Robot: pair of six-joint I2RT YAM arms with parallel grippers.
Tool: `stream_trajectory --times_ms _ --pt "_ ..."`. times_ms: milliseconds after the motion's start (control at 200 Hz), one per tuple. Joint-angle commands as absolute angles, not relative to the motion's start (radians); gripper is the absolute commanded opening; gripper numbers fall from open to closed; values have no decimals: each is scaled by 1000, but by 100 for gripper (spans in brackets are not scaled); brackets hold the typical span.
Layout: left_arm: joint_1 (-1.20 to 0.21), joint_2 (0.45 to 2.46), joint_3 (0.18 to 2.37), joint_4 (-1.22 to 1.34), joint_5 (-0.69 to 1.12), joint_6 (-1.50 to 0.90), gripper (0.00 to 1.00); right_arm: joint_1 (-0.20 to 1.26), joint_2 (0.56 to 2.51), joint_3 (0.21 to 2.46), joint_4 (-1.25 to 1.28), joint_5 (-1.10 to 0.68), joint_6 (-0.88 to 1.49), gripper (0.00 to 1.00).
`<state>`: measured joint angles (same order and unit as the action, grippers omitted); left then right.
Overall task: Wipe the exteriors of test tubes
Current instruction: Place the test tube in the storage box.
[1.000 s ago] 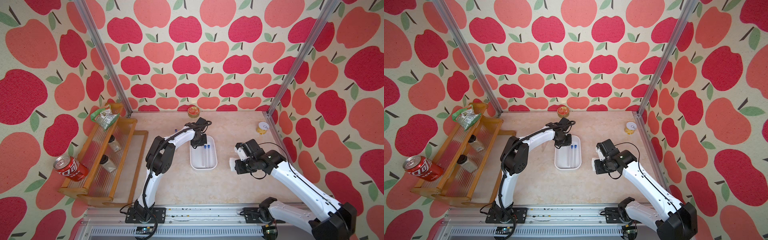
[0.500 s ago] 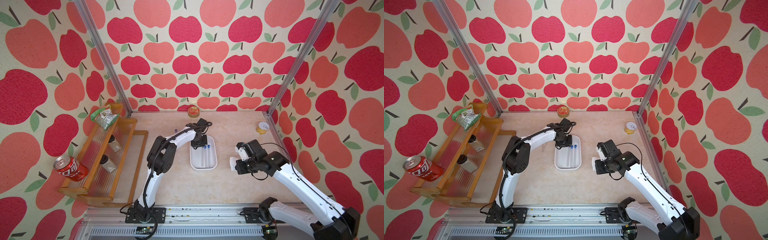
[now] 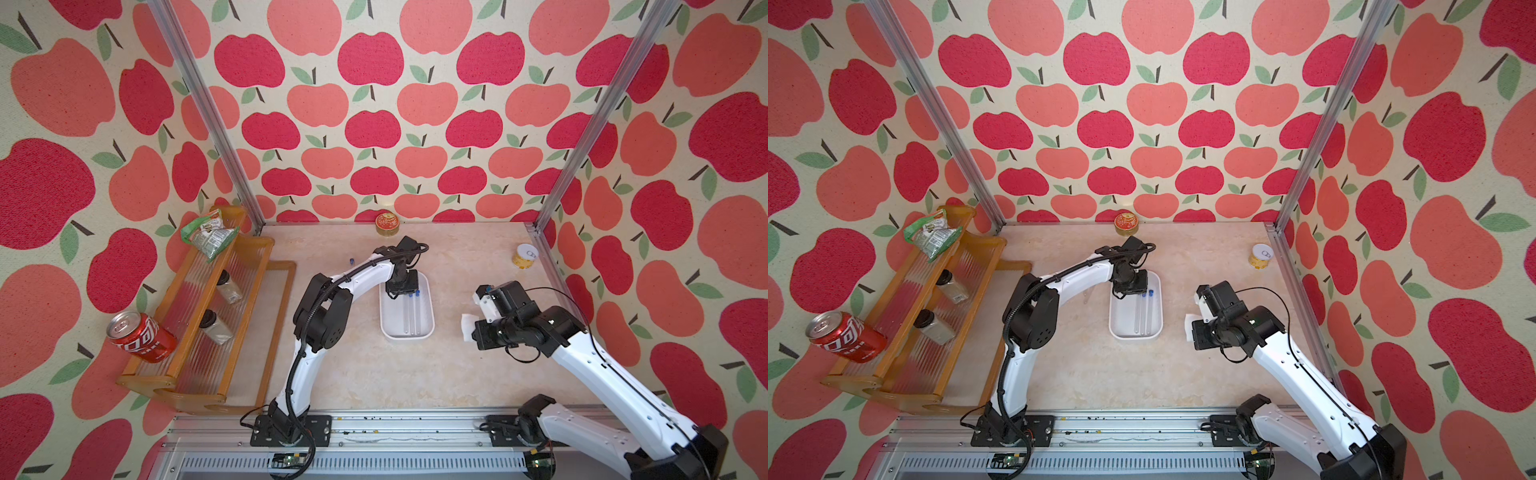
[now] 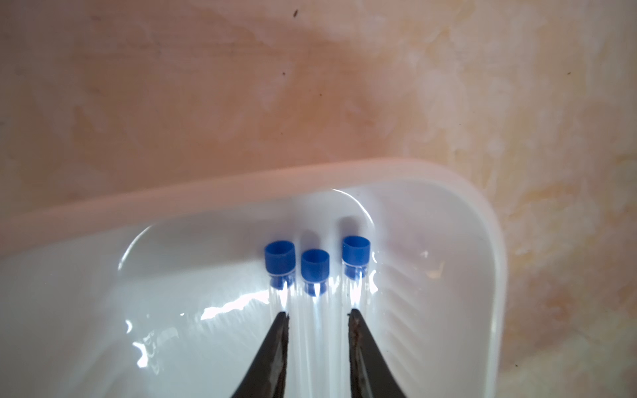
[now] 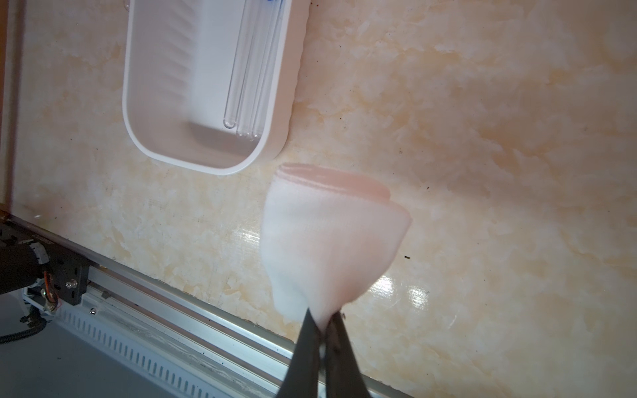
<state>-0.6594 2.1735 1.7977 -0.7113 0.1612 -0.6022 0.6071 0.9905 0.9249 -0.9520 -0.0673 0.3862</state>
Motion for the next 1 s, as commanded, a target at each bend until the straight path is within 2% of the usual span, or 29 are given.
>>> stream_trajectory --times_ms 0,95,280,455,515,570,760,996 --pt "-660 2064 1796 -761 125 -601 33 601 989 929 -960 -95 399 0" --pt "-649 2021 1791 -799 117 -591 38 600 1019 941 -934 -119 390 0" --pt "-564 1967 1774 -874 122 -549 56 601 1147 988 -869 -143 360 0" --pt "-438 1977 1794 -943 120 -476 87 600 1296 1058 -810 -180 333 0" --pt "-400 2000 1817 -975 99 -444 91 598 1340 1081 -797 -188 320 0" --pt "-365 2030 1850 -1007 84 -421 100 596 1377 1103 -793 -199 310 0" --pt "-272 2157 1974 -1083 70 -360 99 595 1434 1143 -778 -219 296 0" --pt "-228 2366 2255 -1197 21 -298 100 580 1441 1129 -777 -226 292 0"
